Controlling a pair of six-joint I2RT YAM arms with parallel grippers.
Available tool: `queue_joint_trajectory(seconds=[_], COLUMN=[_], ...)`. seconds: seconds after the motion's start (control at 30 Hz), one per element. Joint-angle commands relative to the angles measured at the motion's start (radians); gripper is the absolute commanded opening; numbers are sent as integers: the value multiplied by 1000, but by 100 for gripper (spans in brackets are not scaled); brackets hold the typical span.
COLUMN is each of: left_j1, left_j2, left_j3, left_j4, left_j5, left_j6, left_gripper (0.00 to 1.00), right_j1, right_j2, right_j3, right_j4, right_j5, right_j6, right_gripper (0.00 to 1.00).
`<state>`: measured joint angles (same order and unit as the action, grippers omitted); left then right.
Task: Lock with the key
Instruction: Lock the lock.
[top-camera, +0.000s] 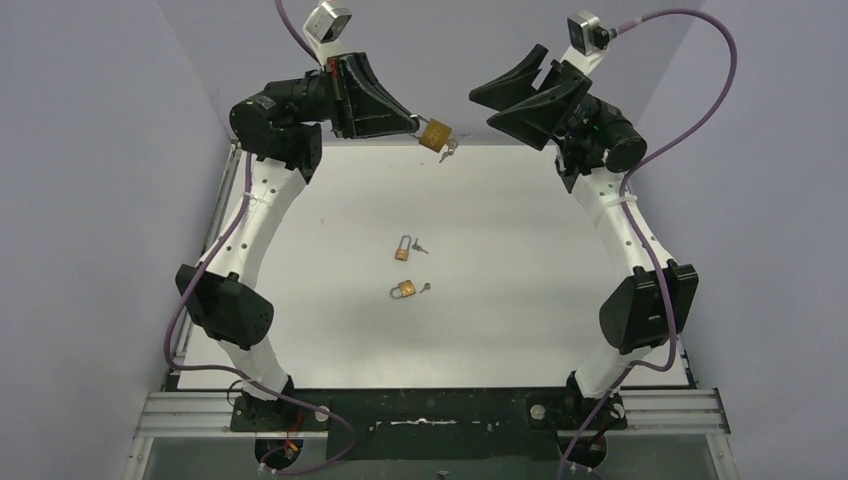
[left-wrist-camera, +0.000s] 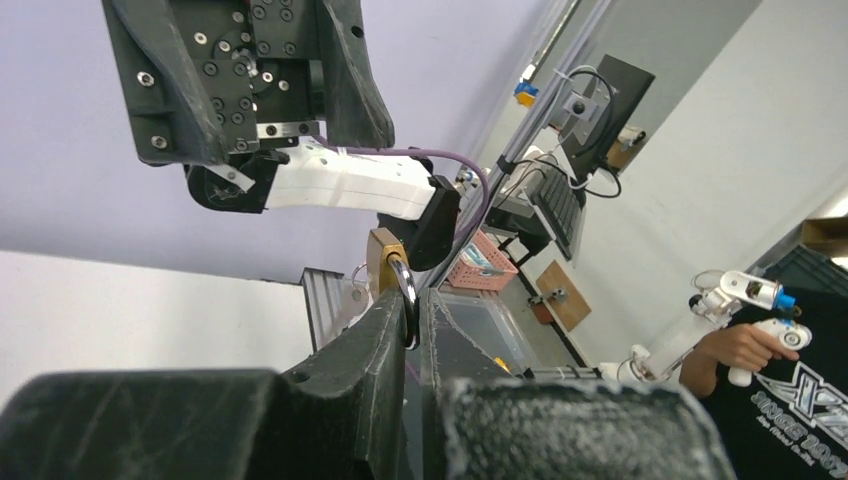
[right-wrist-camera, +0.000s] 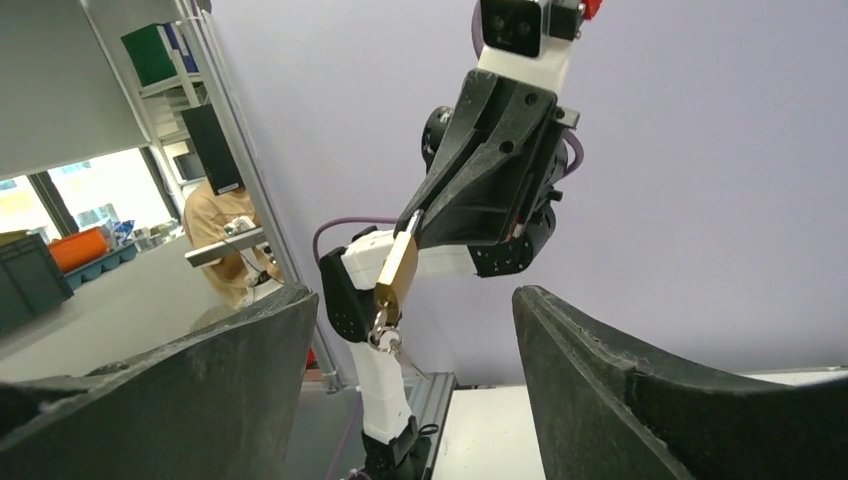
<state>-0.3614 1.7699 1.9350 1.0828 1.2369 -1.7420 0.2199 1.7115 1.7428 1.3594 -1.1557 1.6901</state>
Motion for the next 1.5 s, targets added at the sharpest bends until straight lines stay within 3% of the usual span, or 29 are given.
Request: queue_joint_trajectory(seconds=[0.0, 0.1, 0.2, 0.33, 0.4, 0.53, 0.87, 1.17, 1.3, 1.47], left_j1=[14, 16, 18, 22, 22, 24, 38, 47, 56, 59], left_j2=[-64, -110, -146, -157, -156, -146, -144, -143, -142, -136], left_j3=[24, -1, -23, -43, -49, -51, -61, -76, -82, -81], left_j4=[-204, -385, -529, -556, -550, -532, -507, -465, -461, -433], left_j5=[9, 13, 8, 1, -1, -2, 2, 5, 4, 5], left_j6=[177, 341, 469, 496, 496, 482, 462, 432, 430, 408], left_gripper=[0, 0, 0, 0, 0, 0, 0, 0, 0, 0], right_j1=[10, 20, 44, 109, 132, 146, 162, 176, 184, 185], right_j2=[-100, -185, -288, -373, -379, -361, -344, -342, -345, -341], right_j3=[-100, -207, -272, -252, -235, -231, -215, -207, -209, -214], right_j4=[78, -75, -451, -939, -1061, -1083, -1095, -1092, -1058, -981], right_j5=[41, 32, 33, 72, 94, 97, 79, 65, 36, 11], right_j6=[-30, -204, -490, -878, -995, -1014, -1015, -1017, -997, -944], right_gripper=[72, 70, 69, 66, 63, 52, 40, 39, 48, 45])
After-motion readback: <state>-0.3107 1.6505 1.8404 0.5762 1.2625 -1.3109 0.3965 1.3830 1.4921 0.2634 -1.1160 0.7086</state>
